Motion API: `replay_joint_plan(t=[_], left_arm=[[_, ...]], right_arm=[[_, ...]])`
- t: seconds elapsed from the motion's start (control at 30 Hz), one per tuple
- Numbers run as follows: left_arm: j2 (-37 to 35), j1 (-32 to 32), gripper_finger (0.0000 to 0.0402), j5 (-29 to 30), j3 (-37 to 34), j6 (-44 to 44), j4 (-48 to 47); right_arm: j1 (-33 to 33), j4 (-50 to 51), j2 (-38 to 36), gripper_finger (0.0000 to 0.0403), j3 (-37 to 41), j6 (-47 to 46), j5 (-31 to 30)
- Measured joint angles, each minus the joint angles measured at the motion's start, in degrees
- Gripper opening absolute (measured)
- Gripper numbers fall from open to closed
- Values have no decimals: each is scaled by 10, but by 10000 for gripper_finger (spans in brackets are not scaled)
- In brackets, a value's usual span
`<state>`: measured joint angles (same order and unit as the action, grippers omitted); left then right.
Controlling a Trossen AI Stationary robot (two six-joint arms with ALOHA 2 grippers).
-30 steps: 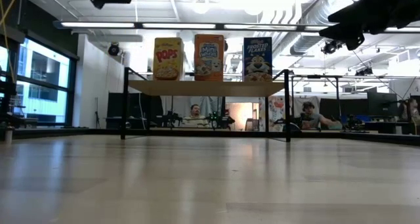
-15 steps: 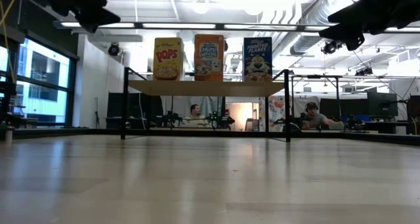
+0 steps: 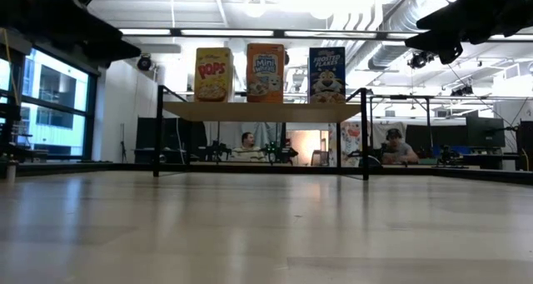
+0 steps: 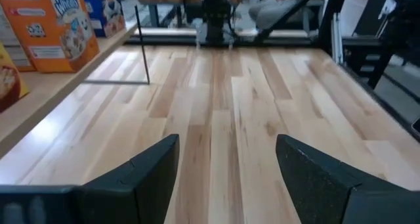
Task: Stack cereal on shelf
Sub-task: Return to Home Position
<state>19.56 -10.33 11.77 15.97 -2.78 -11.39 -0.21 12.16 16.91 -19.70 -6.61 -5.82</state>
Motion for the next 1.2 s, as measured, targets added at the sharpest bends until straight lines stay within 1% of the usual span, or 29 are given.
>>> replay_joint_plan(t=[0.1,0.37,0.6,0.73,0.87,1.0,1.2], left_arm=[[-22,0,245,0,-23,8,26],[-64,0,245,0,-67,15,54],[-91,0,245,-1,-75,30,53],[-117,0,245,-1,-75,44,50],[-141,0,245,-1,-75,45,32],[-166,0,245,-1,-93,45,32],[-194,0,245,0,-122,45,45]], right_arm=[[0,0,0,229,0,-6,0],[0,0,0,229,0,-11,0],[0,-5,-6,229,0,7,-10],[0,-10,-33,229,0,19,-32],[-1,-4,-76,229,0,25,-32],[-1,24,-117,229,0,14,-32],[-1,52,-135,229,0,-4,-26]])
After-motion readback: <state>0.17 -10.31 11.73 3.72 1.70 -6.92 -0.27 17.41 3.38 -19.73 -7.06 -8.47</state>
